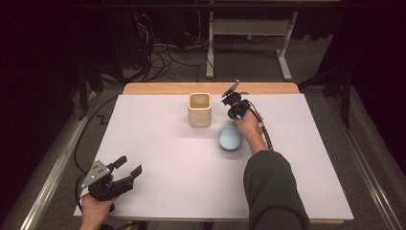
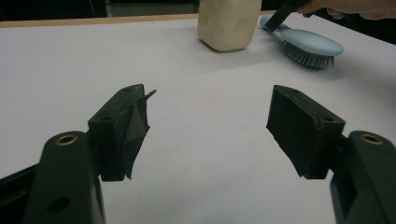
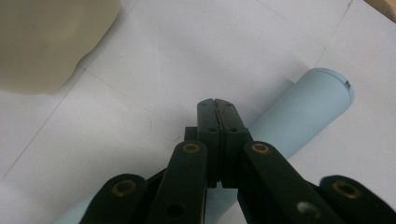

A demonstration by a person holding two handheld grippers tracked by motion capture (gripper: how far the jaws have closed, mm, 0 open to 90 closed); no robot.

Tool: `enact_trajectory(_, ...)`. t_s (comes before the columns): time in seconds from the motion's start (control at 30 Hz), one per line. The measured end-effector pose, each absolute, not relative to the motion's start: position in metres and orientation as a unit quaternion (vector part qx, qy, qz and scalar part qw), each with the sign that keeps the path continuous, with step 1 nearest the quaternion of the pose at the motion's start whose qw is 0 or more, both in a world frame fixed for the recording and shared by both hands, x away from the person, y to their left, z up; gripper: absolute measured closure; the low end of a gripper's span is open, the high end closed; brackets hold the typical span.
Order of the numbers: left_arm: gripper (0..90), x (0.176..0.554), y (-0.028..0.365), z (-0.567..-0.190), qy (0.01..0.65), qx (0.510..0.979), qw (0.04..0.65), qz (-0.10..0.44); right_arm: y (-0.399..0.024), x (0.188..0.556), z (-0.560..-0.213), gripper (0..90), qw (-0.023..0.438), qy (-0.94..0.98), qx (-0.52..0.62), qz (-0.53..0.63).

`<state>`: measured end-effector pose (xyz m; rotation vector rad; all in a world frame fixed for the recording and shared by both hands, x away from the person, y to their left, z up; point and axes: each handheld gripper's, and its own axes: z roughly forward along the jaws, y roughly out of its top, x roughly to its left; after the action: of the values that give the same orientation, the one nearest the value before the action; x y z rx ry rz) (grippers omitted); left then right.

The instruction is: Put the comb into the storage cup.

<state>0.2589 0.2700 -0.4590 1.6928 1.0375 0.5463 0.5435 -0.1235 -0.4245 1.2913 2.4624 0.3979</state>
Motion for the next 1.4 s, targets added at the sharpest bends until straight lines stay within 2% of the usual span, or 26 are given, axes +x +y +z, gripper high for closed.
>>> enact_trajectory(0.4,29.8,0.257,0.271,-0.459,0.432,0.703,0.516,0.229,-0.13,0.546,-0.419,90.0,0.184,0.864,0.451,0.13)
enact_trajectory(0.87,29.8,0.256,0.269,-0.458,0.429,0.706,0.514,0.231,-0.14,0.545,-0.421,90.0,0.167,0.862,0.466,0.104)
enact_trajectory(1.4,29.8,0.256,0.267,-0.458,0.427,0.709,0.511,0.232,-0.169,0.526,-0.422,90.0,0.148,0.854,0.485,0.116)
